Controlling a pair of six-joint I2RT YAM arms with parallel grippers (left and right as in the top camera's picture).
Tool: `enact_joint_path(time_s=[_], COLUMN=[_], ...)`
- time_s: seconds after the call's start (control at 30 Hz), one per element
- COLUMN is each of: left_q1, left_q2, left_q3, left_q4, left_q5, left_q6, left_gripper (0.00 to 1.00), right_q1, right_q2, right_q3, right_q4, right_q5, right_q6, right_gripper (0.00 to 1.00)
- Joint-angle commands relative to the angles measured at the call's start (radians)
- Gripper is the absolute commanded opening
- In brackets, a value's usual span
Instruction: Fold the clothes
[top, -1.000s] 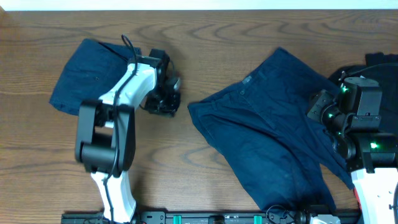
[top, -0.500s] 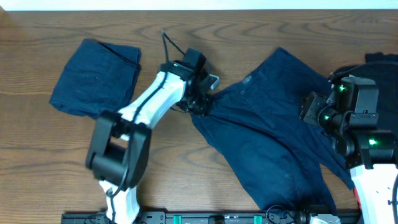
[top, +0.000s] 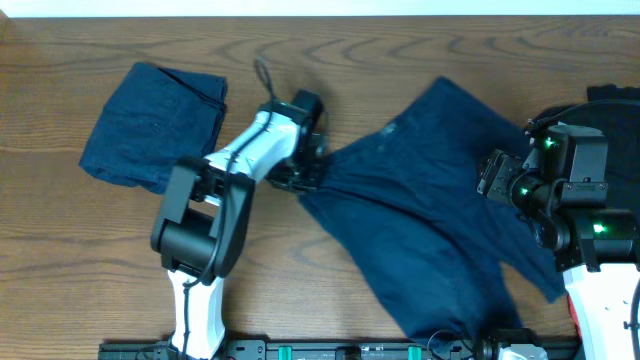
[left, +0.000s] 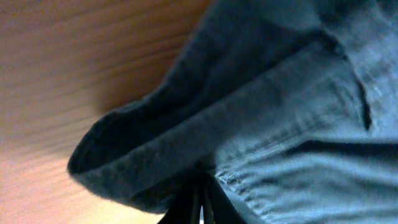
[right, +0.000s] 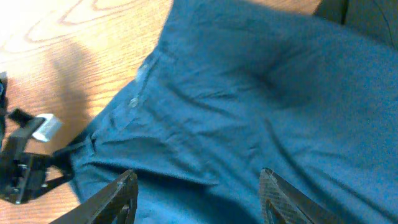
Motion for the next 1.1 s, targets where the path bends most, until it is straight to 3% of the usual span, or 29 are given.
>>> enact_joint_path(time_s=[0.0, 0.2, 0.43, 0.57, 0.67, 0.73, 0.8, 0.9, 1.07], left_q1=[0.146, 0.295, 0.304, 0.304, 0.304, 0.303, 0.3, 0.294, 0.29], left_q2=[0.069, 0.069, -0.018, -0.161, -0.276, -0.344, -0.399, -0.46, -0.502], left_q3=[-0.035, -0.035, -0.034, -0.034, -0.034, -0.034, -0.034, -0.034, -0.034], left_q4=[-0.054, -0.13, -0.184, -0.186, -0.182, -0.171, -0.164, -0.165, -0.172], left_q5=[-0.237, -0.232, -0.18, -0.109, -0.054, -0.026, -0.005, 0.039, 0.042], left_q6=[-0.084, -0.078, -0.056, -0.029, -0.006, -0.006, -0.003, 0.031, 0.031], left_gripper=[0.06, 0.06, 0.06, 0.16, 0.34, 0.39, 0.4, 0.4, 0.4], right_q1=[-0.007, -0.007, -0.006, -0.006, -0.001, 0.006, 0.009, 0.016, 0.042], right_q2=[0.002, 0.058, 0.249, 0.375, 0.47, 0.541, 0.607, 0.711, 0.877], right_q3=[0.008, 0.006, 0.006, 0.006, 0.006, 0.006, 0.006, 0.006, 0.006], right_q4=[-0.003, 0.003, 0.025, 0.061, 0.127, 0.191, 0.257, 0.353, 0.506], right_q5=[0.0, 0.032, 0.059, 0.024, -0.03, -0.031, -0.04, -0.047, -0.051], right_q6=[-0.027, -0.031, -0.031, -0.031, -0.028, 0.006, 0.054, 0.144, 0.307], right_gripper=[0.62, 0.65, 0.65, 0.48, 0.32, 0.17, 0.07, 0.01, 0.01])
